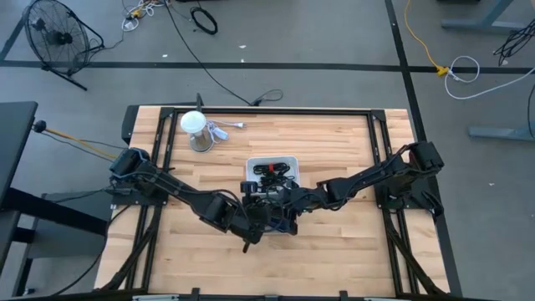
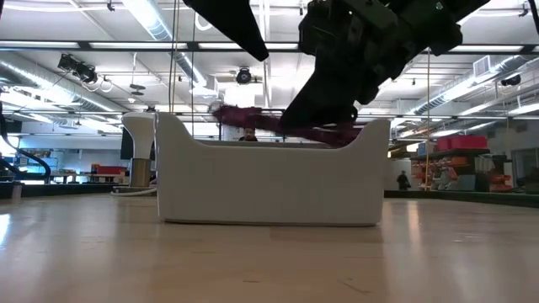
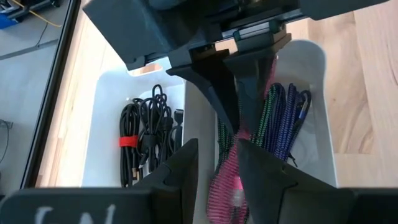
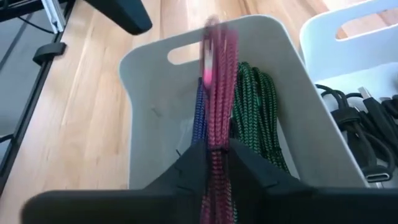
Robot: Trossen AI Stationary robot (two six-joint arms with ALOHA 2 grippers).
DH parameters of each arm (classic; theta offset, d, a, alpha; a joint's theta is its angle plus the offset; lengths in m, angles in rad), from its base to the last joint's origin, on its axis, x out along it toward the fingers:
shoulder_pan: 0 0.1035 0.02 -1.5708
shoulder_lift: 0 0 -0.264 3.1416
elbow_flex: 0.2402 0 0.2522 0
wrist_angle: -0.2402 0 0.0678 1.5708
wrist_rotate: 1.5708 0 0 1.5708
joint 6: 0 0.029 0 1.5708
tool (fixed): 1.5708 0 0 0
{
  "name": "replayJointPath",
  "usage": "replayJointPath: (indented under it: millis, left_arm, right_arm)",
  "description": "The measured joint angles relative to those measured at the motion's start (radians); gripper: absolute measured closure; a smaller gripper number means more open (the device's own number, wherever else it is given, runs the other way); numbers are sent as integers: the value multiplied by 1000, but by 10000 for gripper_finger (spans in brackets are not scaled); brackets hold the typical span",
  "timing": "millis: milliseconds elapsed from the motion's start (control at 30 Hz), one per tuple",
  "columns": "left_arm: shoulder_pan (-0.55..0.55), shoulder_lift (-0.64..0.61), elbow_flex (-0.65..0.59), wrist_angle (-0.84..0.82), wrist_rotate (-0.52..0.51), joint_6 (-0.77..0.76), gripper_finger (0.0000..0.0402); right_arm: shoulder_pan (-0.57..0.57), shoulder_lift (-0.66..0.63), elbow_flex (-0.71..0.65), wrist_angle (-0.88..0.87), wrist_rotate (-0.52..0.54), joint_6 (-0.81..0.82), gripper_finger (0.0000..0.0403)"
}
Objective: Pick & Place USB Port
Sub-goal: Put the pink charger cable into the gray container, then return to Home Position
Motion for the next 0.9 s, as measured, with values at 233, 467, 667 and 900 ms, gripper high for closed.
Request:
replayJointPath:
  millis: [233,467,667,900]
  left_arm:
    - [0,0,0,0,0,-2,287]
    - [4,0,0,1,-14,26,287]
    - [43,-3,0,22,-209,55,287]
    - [92,-69,0,-10,-200,141,287]
  right_arm:
    - [0,0,0,0,29,0,286]
    - [-11,-5,0,22,43,-71,273]
    - [-63,-96,0,77,73,-218,287]
    - [-77,-301,0,-47,79,-322,314]
